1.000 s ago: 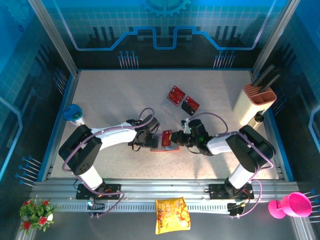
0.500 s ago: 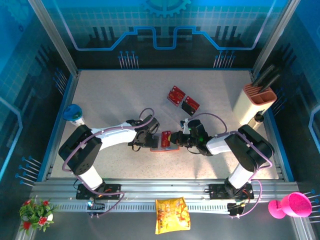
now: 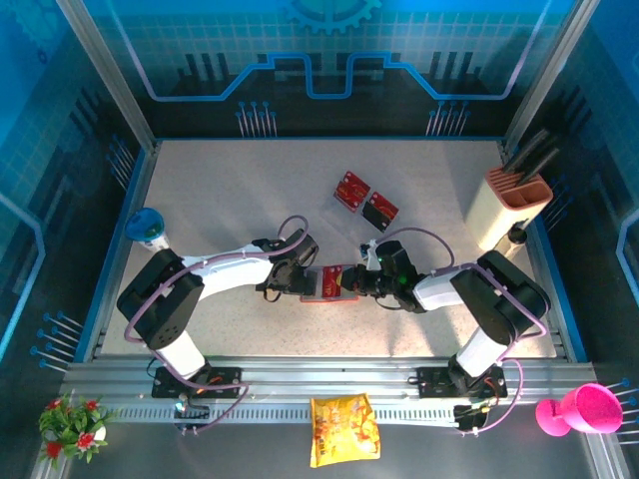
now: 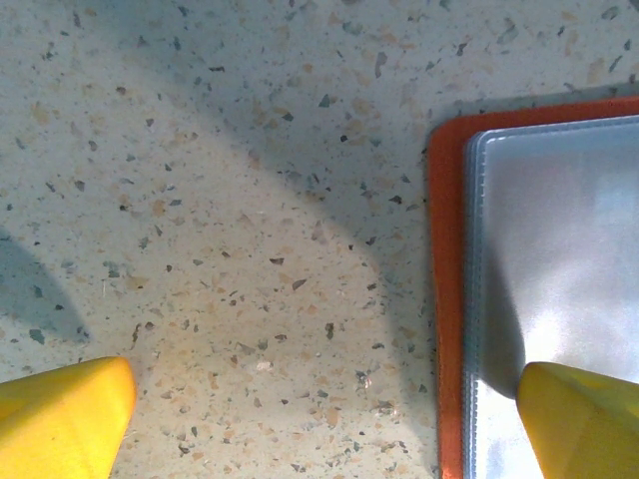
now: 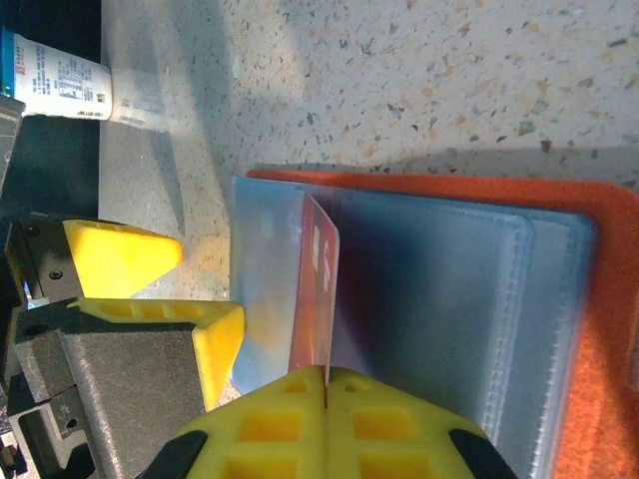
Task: Put the credit cards into the card holder
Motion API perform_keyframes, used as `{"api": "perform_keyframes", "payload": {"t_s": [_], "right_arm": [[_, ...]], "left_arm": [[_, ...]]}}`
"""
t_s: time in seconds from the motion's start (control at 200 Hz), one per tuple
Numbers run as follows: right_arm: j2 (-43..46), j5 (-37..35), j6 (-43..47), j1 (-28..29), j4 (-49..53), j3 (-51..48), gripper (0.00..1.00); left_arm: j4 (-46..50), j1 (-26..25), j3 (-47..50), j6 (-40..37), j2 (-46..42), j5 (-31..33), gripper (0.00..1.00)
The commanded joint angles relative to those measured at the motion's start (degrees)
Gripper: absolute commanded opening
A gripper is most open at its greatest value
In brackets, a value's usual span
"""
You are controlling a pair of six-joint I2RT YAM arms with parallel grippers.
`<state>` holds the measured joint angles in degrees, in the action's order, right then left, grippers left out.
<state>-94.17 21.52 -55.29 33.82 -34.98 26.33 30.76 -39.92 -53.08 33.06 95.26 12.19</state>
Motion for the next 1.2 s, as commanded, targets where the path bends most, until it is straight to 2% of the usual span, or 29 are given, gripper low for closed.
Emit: {"api": "perform_keyframes", "payload": {"t_s": [0.0,0.785,0.926,0.996,1.056,1.116,1.196], "right_arm": [[0.7,0.0,1.8,1.0,3.7,-0.9,0.00],[-5.8,2.0,2.5,3.3,6.8,5.1,0.00],[-6.1,2.7,3.9,3.8,10.7,7.5,0.00],[-4.5,2.5,5.6,3.8,15.1,9.1,0.18],[-2.5,1.9,7.4,3.7,19.0,10.6,0.27],[-0.2,0.9,9.6,3.6,25.1,12.3,0.33],[2.1,0.1,12.4,3.1,31.4,14.9,0.36]], "left_arm": [[1.2,-0.3,1.2,0.6,1.6,0.6,0.99],[0.6,-0.3,1.1,0.7,2.1,0.3,0.99],[0.7,-0.3,0.6,0.7,2.0,0.1,0.99],[0.9,-0.3,0.0,0.7,1.4,0.2,0.99],[1.3,-0.2,-0.6,0.7,0.5,0.5,0.99],[1.6,-0.1,-1.1,0.8,-0.6,0.6,0.99],[1.7,0.1,-1.2,1.3,-2.2,0.6,0.99]]}}
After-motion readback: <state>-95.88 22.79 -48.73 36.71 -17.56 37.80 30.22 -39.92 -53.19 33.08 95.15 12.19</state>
